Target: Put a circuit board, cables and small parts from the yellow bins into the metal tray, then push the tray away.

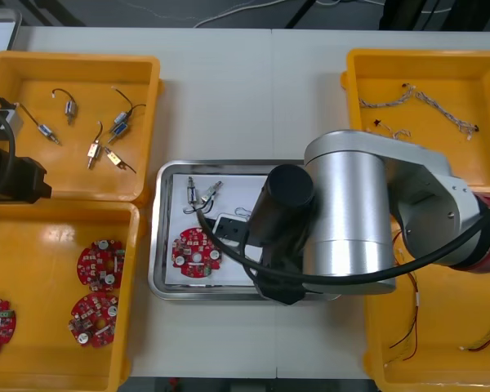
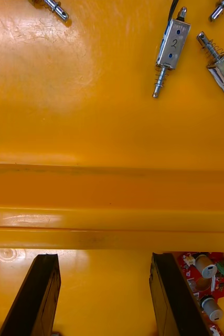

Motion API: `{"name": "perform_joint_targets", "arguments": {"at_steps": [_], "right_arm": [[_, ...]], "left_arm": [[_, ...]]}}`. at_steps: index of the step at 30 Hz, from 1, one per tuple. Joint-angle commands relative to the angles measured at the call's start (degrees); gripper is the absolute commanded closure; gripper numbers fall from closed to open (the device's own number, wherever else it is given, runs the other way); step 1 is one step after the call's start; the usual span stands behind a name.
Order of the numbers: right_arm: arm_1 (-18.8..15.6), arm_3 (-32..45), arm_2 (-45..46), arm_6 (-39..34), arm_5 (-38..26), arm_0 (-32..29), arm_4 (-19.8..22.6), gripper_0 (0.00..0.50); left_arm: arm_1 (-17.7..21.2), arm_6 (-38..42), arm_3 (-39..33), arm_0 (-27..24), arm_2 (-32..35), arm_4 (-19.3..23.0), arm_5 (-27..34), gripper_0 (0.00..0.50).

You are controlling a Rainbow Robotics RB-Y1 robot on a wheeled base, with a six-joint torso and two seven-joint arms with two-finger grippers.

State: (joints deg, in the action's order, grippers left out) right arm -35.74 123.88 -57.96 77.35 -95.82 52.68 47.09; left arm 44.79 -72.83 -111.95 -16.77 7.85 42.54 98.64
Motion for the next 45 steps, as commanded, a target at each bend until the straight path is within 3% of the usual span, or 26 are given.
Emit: {"name": "perform_joint_targets", "arguments": {"at_steps": [1,15,35,37,38,39,40,41,42,43,45], "right_arm": [[3.3,-2.5,-4.79,2.81,3.88,2.78,-2.79,0.0],[7.7,-7.86,-16.22,3.34,10.39,3.48,-12.2,0.0],[9.19,-10.94,-21.31,3.43,12.85,2.6,-16.24,0.002],[9.19,-10.94,-21.4,3.34,12.94,2.6,-16.24,0.062],[9.19,-10.94,-21.4,3.34,12.85,2.6,-16.24,0.266],[9.19,-10.85,-21.31,3.34,12.76,2.6,-16.24,0.358],[9.19,-10.85,-21.31,3.34,12.76,2.6,-16.24,0.358],[9.11,-10.85,-21.31,3.34,12.76,2.6,-16.33,0.458],[9.11,-10.85,-21.31,3.34,12.76,2.6,-16.5,0.458],[9.02,-10.85,-21.4,3.34,12.76,2.6,-16.5,0.5],[8.93,-10.85,-21.31,3.25,12.76,2.6,-16.68,0.5]], "left_arm": [[-0.41,-8.29,-0.37,1.04,1.12,-0.62,-0.64,0.0],[-0.41,-8.2,-0.64,1.04,1.12,-0.88,-0.73,0.0],[-0.41,-8.2,-0.64,1.04,1.12,-0.88,-0.73,0.0],[-0.41,-8.2,-0.64,1.04,1.12,-0.88,-0.73,0.0],[-0.41,-8.2,-0.64,1.04,1.12,-0.88,-0.73,0.0],[-0.41,-8.2,-0.64,1.04,1.12,-0.88,-0.73,0.0],[-0.41,-8.2,-0.64,1.04,1.12,-0.88,-0.73,0.0],[-0.41,-8.2,-0.64,1.04,1.12,-0.88,-0.73,0.0],[-0.41,-8.2,-0.64,1.04,1.12,-0.88,-0.73,0.0],[-0.41,-8.2,-0.64,1.04,1.12,-0.88,-0.73,0.0],[-0.41,-8.2,-0.64,1.04,1.12,-0.88,-0.73,0.0]]}}
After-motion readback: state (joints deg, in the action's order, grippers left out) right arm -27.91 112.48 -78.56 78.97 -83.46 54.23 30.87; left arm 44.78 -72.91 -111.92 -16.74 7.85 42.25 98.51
